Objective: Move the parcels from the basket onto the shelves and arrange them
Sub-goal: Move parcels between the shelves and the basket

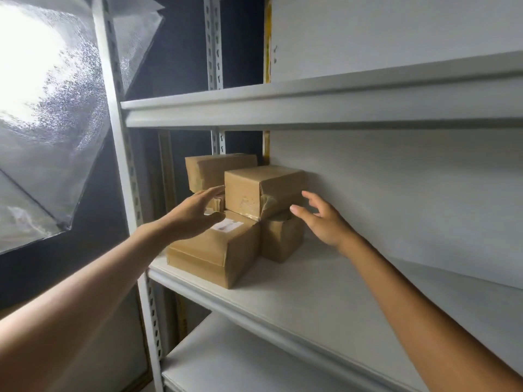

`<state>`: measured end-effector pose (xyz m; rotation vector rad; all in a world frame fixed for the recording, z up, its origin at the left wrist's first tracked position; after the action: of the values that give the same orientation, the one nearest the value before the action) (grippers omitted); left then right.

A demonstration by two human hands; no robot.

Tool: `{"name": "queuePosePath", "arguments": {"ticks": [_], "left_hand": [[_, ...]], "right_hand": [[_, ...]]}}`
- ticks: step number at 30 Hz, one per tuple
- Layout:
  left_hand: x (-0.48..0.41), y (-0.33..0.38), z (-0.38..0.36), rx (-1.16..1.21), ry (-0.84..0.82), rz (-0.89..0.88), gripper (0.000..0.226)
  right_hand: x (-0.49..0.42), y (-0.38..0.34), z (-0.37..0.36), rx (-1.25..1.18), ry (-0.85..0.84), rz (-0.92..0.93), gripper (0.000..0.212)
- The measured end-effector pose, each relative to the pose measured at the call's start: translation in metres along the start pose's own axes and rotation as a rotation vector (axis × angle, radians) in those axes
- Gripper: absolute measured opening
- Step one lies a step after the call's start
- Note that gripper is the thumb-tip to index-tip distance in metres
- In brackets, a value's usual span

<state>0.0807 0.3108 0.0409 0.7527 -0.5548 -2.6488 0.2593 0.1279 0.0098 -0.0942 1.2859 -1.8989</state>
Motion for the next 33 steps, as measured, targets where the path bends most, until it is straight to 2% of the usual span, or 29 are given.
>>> {"name": "queuePosePath", "arguments": {"ticks": [4,8,15,18,22,25,28,30,33], "left_hand": [[-0.044,-0.021,-0.007,0.038,0.003,-0.012,0.068],[-0.081,-0.038,-0.010,0.125,0.057,-0.036,0.069],[-0.111,-0.061,-0.031,0.239,-0.009,-0.133,0.067],[-0.108,-0.055,-0.030,0.292,0.069,-0.225,0.063],[-0.100,-0.047,-0.022,0.374,0.188,-0.337,0.044],[-0.101,-0.054,-0.023,0.599,0.170,-0.277,0.036],[-0.104,-0.064,-0.030,0.820,0.113,-0.135,0.044],[-0.104,-0.068,-0.039,0.940,0.023,-0.039,0.047],[-0.103,-0.066,-0.048,1.020,-0.105,-0.036,0.041]], "right_hand": [[-0.038,-0.002,-0.011,0.005,0.039,0.003,0.065],[-0.072,-0.001,-0.017,-0.051,0.159,-0.057,0.065],[-0.108,0.005,-0.028,-0.068,0.358,-0.187,0.069],[-0.110,0.010,-0.032,-0.118,0.422,-0.243,0.069],[-0.106,0.009,-0.033,-0.208,0.449,-0.284,0.055],[-0.101,0.011,-0.034,-0.268,0.424,-0.306,0.056],[-0.097,0.012,-0.039,-0.297,0.396,-0.314,0.055],[-0.093,0.009,-0.040,-0.309,0.400,-0.310,0.058],[-0.085,0.007,-0.038,-0.323,0.403,-0.307,0.059]]}}
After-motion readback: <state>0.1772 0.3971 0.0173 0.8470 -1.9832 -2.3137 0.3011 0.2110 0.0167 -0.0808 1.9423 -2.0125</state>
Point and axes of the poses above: each hand's wrist, its own x-axis away from the middle knuckle, its own z-axis out of the back of the hand, y = z × x, the point moved 9 cm from there along -x, towards the middle knuckle, and after that the axes turned 2 degrees about x, right-handed, at the moved point
